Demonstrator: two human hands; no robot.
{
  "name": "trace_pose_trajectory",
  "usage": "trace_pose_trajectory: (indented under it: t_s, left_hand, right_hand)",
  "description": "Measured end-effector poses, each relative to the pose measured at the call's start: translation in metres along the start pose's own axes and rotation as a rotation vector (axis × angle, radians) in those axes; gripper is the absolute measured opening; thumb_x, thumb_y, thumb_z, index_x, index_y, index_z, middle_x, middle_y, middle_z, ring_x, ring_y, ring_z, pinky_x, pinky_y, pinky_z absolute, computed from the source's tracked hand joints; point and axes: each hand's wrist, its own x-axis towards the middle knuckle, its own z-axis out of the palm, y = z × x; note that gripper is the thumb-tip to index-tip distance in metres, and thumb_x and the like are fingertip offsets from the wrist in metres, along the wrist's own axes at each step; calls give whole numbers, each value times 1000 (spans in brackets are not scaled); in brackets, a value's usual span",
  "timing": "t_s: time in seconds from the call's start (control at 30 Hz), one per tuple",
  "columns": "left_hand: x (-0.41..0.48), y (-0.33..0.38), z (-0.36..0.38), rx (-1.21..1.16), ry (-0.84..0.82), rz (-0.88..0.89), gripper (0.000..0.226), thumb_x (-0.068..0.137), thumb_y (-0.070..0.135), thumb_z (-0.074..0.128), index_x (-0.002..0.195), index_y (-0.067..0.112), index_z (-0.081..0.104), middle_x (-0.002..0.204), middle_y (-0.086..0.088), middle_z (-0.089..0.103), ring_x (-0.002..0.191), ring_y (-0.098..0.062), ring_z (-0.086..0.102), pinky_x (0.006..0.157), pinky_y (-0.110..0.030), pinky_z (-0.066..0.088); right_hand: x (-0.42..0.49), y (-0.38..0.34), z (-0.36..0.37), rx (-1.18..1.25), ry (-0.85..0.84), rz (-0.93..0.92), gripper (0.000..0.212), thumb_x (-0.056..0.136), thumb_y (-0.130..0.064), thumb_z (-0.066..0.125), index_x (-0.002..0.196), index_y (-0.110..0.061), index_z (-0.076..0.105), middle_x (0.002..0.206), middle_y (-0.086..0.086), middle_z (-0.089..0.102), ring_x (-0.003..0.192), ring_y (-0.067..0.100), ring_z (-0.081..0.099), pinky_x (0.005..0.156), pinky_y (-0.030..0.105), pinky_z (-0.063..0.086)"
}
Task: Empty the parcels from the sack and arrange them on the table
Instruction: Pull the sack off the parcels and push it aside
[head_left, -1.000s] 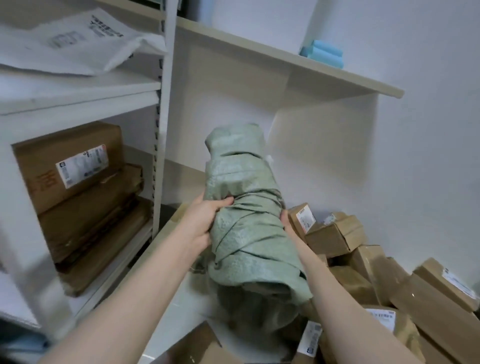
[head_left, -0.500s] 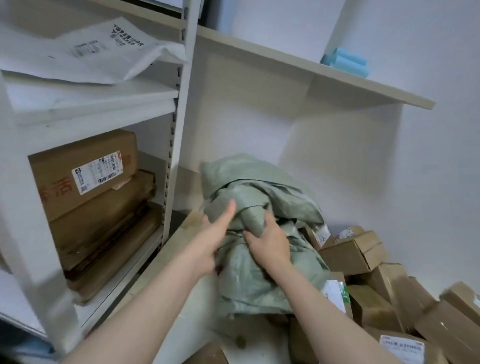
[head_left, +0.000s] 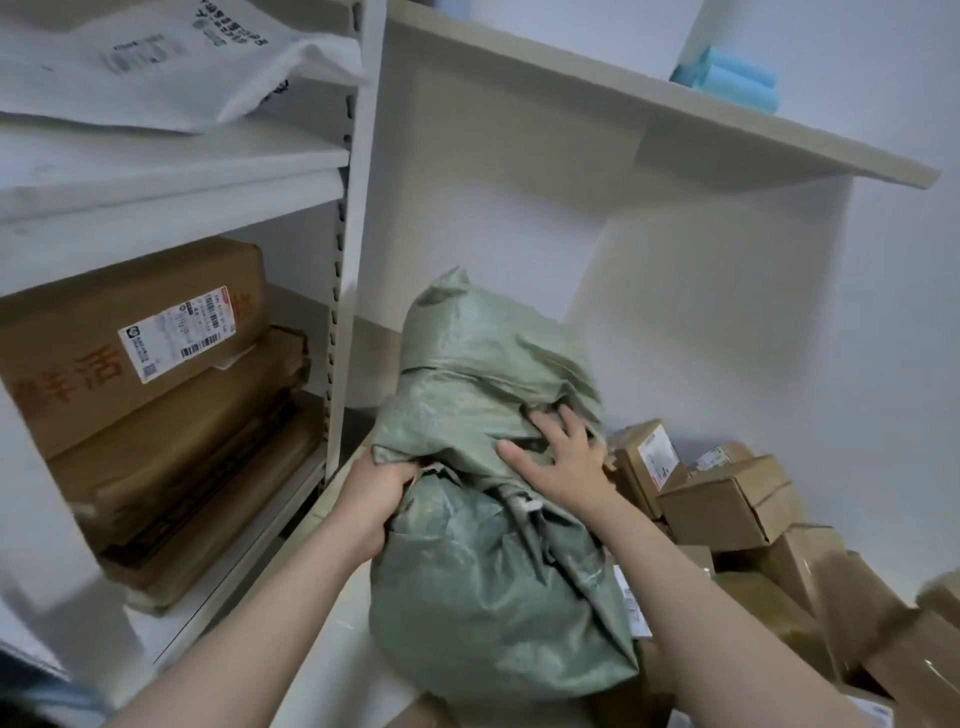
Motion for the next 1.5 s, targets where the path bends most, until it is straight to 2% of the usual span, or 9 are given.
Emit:
trace_pose_trajectory:
  t_s: [0.1, 0.2, 0.37, 0.5, 0.63, 0.73, 0.87, 1.1, 1.5]
  left_hand:
    - [13, -7, -5, -197, -12, -113, 24, 86, 2, 57, 106, 8, 67, 99, -17, 70, 86, -31, 68, 69, -36, 56]
    - [27, -21, -19, -314, -64, -259, 20, 91, 5, 47, 95, 1, 66, 93, -19, 66, 78, -31, 65, 72, -36, 52]
    - [46, -40, -29, -456, -86, -303, 26, 97, 7, 40, 83, 5, 61, 69, -11, 65, 53, -19, 66, 56, -25, 52]
    - [92, -37, -31, -368, -20, -321, 37, 95, 46, 53, 112, 16, 66, 106, -10, 70, 97, -24, 66, 78, -36, 51]
    - [122, -35, -38, 85, 256, 110, 67, 80, 67, 58, 137, 36, 43, 139, 7, 49, 126, -17, 49, 106, -43, 41]
    - [126, -41, -41, 881, 8, 461, 80, 73, 78, 52, 142, 60, 18, 160, 15, 10, 148, -17, 5, 119, -54, 11]
    - [155, -87, -44, 1709, -143, 470, 98, 75, 80, 49, 143, 56, -19, 153, 12, -37, 140, -30, -37, 107, -72, -11]
    - [223, -152, -60, 1758, 150, 463, 92, 88, 65, 43, 147, 42, -23, 161, 2, -21, 148, -30, -15, 114, -63, 3]
    - [201, -123, -44, 1859, 45, 206, 92, 92, 50, 48, 150, 34, -21, 160, -7, -22, 145, -32, -24, 110, -63, -15]
  right_hand:
    - [5, 26, 31, 462, -414, 128, 86, 71, -82, 55, 145, -45, 32, 156, -16, 22, 141, 8, 24, 118, 34, 19]
    - [3, 42, 62, 809, -594, 264, 92, 65, -62, 79, 144, -49, 34, 145, -13, 37, 124, 12, 50, 93, 34, 52]
    - [26, 37, 92, 673, -404, 221, 72, 82, -17, 76, 141, -39, 41, 130, -7, 53, 107, 10, 57, 81, 17, 48]
    - [82, 27, 114, 362, -210, 145, 51, 89, -5, 61, 138, -16, 50, 132, 3, 57, 123, 19, 53, 86, 15, 34]
    - [127, 6, 155, 346, -18, 237, 57, 87, -16, 63, 142, -19, 46, 133, 4, 58, 124, 25, 53, 97, 25, 41]
    - [156, 1, 188, 344, -28, 269, 57, 89, -21, 61, 143, -21, 43, 134, 6, 57, 126, 28, 52, 99, 29, 42]
    - [181, 16, 216, 365, -94, 290, 54, 93, -30, 59, 143, -18, 42, 137, 8, 56, 124, 28, 53, 94, 27, 42]
    - [208, 45, 251, 477, -219, 212, 71, 86, -51, 63, 147, -30, 33, 140, 3, 48, 125, 24, 50, 104, 34, 43]
    - [163, 36, 226, 260, -296, 181, 86, 88, -54, 58, 154, -34, 7, 161, -4, 2, 148, 27, 9, 120, 46, 17]
